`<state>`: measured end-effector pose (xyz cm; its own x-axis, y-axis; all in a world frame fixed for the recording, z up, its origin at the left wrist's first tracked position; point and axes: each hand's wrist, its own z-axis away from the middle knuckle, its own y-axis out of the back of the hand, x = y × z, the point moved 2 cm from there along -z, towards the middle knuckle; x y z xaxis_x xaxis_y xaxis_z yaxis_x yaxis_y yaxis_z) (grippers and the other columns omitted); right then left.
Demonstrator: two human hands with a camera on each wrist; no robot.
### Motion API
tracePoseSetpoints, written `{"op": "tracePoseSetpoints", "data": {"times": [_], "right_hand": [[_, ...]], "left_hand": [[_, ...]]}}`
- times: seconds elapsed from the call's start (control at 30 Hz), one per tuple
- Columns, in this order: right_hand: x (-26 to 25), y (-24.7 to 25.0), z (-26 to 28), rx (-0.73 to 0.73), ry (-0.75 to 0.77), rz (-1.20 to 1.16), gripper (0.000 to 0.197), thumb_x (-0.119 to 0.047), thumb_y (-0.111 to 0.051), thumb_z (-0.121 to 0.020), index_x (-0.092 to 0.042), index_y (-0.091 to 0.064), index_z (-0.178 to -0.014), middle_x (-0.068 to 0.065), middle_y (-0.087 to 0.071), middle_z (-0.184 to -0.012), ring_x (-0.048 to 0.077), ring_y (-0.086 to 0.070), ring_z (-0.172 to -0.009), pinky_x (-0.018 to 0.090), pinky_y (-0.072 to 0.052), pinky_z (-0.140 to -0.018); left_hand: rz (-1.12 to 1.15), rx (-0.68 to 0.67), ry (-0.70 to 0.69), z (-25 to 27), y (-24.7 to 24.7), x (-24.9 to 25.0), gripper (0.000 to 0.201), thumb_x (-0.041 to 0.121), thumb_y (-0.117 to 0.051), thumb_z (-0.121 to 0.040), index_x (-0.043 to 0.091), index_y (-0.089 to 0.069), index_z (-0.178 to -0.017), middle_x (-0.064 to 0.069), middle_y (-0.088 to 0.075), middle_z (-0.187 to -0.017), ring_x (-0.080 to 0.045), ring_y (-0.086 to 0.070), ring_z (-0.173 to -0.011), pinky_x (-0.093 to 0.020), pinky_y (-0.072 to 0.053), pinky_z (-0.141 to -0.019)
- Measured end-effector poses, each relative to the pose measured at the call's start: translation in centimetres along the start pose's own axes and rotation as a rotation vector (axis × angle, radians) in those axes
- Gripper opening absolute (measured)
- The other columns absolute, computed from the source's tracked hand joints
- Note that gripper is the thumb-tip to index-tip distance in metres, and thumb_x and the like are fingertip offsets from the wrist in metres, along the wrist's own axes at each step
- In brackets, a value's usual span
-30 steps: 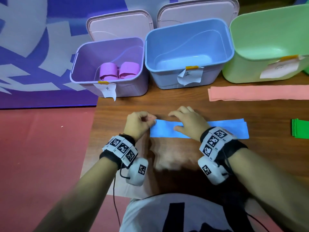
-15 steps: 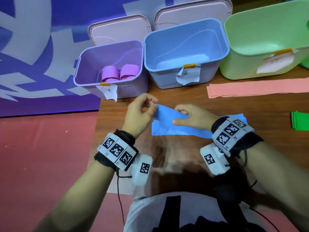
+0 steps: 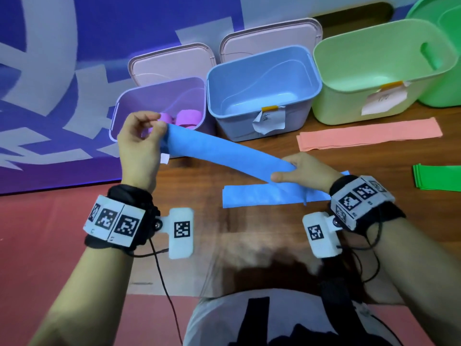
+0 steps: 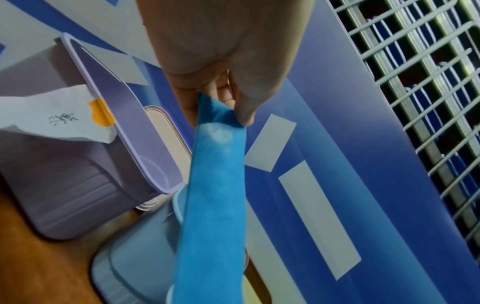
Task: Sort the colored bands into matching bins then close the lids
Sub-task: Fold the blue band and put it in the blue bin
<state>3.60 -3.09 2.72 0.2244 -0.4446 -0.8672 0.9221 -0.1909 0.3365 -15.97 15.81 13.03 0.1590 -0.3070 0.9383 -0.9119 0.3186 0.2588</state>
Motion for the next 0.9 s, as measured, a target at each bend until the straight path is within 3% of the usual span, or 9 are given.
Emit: {"op": "tracePoseSetpoints", "data": {"times": [0.07,0.13,0.2,0.27,0.4,0.47,0.53,0.63,0.9], "right_hand": [[-1.4,-0.2,0.1,-0.009,0.032,0.109,0.037,-0.025,-0.07,-0.082,-0.014,-0.042,-0.06,-0.003,-0.037,-0.059,0.003,-0.035,-0.05,0.015,-0.028,-0.051],[-3.3,-0.6,-0.1,-0.022,0.05,0.254,0.018,-0.027,-0.071,-0.08,-0.017,-0.059,-0.088,-0.003,-0.057,-0.086,0.007,-0.053,-0.081,0.022,-0.041,-0.074],[-5.8,-0.9,-0.3,-0.005,0.114,0.316,0.056,-0.026,-0.07,-0.08,-0.022,-0.045,-0.131,-0.006,-0.047,-0.125,0.009,-0.046,-0.114,0.02,-0.035,-0.089],[-9.2,-1.4,-0.1,0.063,0.285,0.213,0.072,-0.019,-0.069,-0.081,-0.023,-0.031,-0.142,-0.01,-0.035,-0.136,0.001,-0.035,-0.121,0.01,-0.027,-0.091],[-14.9,-2.8,0.2,0.054,0.509,0.052,0.052,-0.014,-0.069,-0.079,-0.013,-0.05,-0.128,-0.007,-0.049,-0.126,0.001,-0.046,-0.11,0.011,-0.036,-0.096],[-16.3,-3.5,0.3,0.034,0.481,-0.066,0.025,-0.013,-0.064,-0.081,-0.009,-0.062,-0.105,0.005,-0.063,-0.106,0.01,-0.057,-0.089,0.025,-0.047,-0.084],[-17.6,-4.3,0.6,0.01,0.434,-0.163,0.006,-0.016,-0.062,-0.082,-0.015,-0.062,-0.088,0.01,-0.063,-0.085,0.007,-0.053,-0.07,0.019,-0.045,-0.065],[-19.0,-5.0,0.9,0.051,0.402,-0.184,0.025,-0.028,-0.063,-0.079,-0.004,-0.059,-0.083,0.026,-0.061,-0.079,0.013,-0.048,-0.074,0.029,-0.039,-0.07],[-21.6,-5.3,3.6,0.239,0.402,-0.238,0.017,-0.01,-0.059,-0.088,-0.021,-0.062,-0.075,-0.01,-0.067,-0.064,0.003,-0.058,-0.064,0.017,-0.046,-0.065]], "left_hand": [[0.023,-0.016,-0.034,-0.2,0.3,1.1,0.026,-0.002,-0.053,-0.089,0.023,-0.054,-0.083,0.01,-0.053,-0.078,0.009,-0.051,-0.069,-0.008,-0.04,-0.072],[0.06,-0.085,-0.047,-0.4,0.2,2.3,0.02,0.004,-0.057,-0.087,0.024,-0.057,-0.084,0.013,-0.055,-0.077,0.006,-0.051,-0.071,-0.011,-0.041,-0.07],[0.131,-0.208,-0.013,-0.5,-0.1,3.7,0.014,0.016,-0.064,-0.08,0.03,-0.063,-0.081,0.017,-0.058,-0.074,-0.001,-0.052,-0.073,-0.015,-0.042,-0.07],[0.164,-0.356,-0.011,-0.5,-0.4,5.0,0.008,0.023,-0.066,-0.075,0.031,-0.066,-0.076,0.016,-0.059,-0.074,-0.004,-0.051,-0.072,-0.017,-0.042,-0.068],[0.071,-0.523,-0.113,-0.7,-0.2,7.7,0.01,0.011,-0.059,-0.08,0.021,-0.057,-0.081,0.019,-0.06,-0.07,0.0,-0.051,-0.066,-0.014,-0.043,-0.065],[0.046,-0.491,-0.152,-1.2,0.7,8.6,0.013,0.01,-0.059,-0.08,0.022,-0.057,-0.079,0.019,-0.061,-0.07,-0.003,-0.049,-0.067,-0.017,-0.042,-0.067],[0.056,-0.416,-0.201,-1.9,1.9,9.5,0.017,0.007,-0.059,-0.08,0.024,-0.057,-0.077,0.021,-0.062,-0.072,-0.002,-0.05,-0.068,-0.015,-0.043,-0.068],[0.08,-0.339,-0.258,-2.7,3.4,11.0,0.02,0.003,-0.06,-0.08,0.023,-0.056,-0.077,0.022,-0.062,-0.07,0.005,-0.054,-0.07,-0.012,-0.043,-0.069],[0.301,-0.212,0.131,-3.8,7.1,11.5,0.017,0.011,-0.055,-0.092,0.023,-0.055,-0.081,0.01,-0.056,-0.074,-0.003,-0.054,-0.064,-0.015,-0.044,-0.053]]}}
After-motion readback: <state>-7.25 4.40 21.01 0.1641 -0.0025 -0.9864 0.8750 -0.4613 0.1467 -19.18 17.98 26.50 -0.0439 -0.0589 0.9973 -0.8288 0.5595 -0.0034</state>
